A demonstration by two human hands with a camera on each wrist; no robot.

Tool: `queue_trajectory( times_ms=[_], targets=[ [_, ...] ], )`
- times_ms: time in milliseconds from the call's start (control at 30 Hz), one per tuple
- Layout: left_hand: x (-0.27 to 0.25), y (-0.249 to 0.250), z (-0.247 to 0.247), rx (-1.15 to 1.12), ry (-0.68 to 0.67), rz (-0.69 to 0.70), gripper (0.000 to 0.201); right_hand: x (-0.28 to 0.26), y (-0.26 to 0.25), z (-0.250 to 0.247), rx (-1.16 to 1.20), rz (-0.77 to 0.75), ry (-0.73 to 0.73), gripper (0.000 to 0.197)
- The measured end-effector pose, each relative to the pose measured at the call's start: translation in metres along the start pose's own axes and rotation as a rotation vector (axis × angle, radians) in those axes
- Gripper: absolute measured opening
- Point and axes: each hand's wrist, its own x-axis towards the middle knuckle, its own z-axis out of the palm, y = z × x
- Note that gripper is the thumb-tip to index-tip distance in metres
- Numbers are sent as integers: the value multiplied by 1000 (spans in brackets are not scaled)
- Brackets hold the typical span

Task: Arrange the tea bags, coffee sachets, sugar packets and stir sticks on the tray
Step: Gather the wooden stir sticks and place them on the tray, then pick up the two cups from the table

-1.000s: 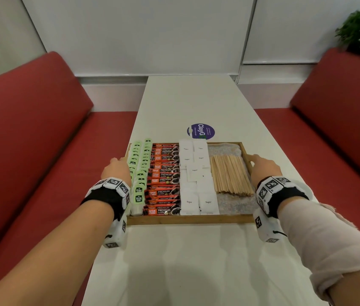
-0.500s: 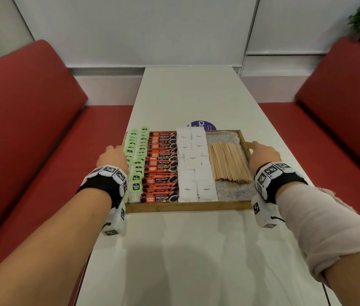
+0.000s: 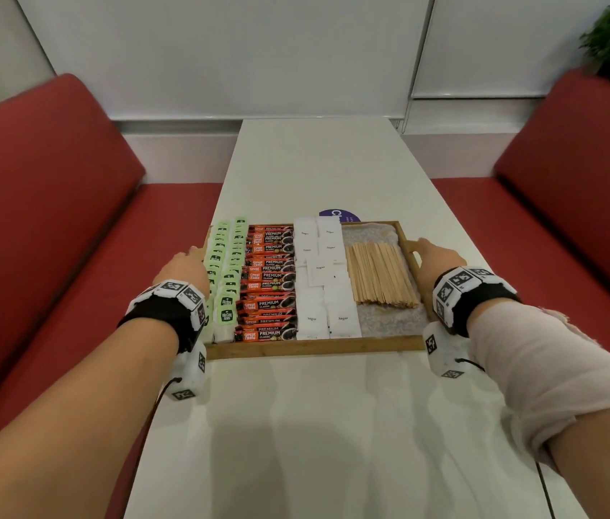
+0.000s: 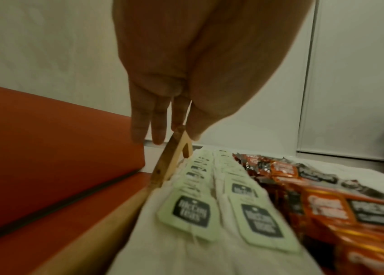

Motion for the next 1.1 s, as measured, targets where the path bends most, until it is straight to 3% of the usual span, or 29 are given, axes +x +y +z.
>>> queue_trajectory(
  times_ms=[100,300,633,933,1100],
  targets=[
    [-20,8,-1,-42,53,6,69,-17,4,-12,5,40,-17,60],
    [-86,42,6,-151,226,227,47,-71,21,-41,75,11,7,58],
    [-186,109,21,-304,99,569,47,-189,98,-55,165,111,25,55],
    [-230,172,31,-333,6,654,49,-229,146,-39,162,192,-72,64],
    [-241,210,43,-331,-45,692,53,-234,159,-34,170,147,-120,87]
  ],
)
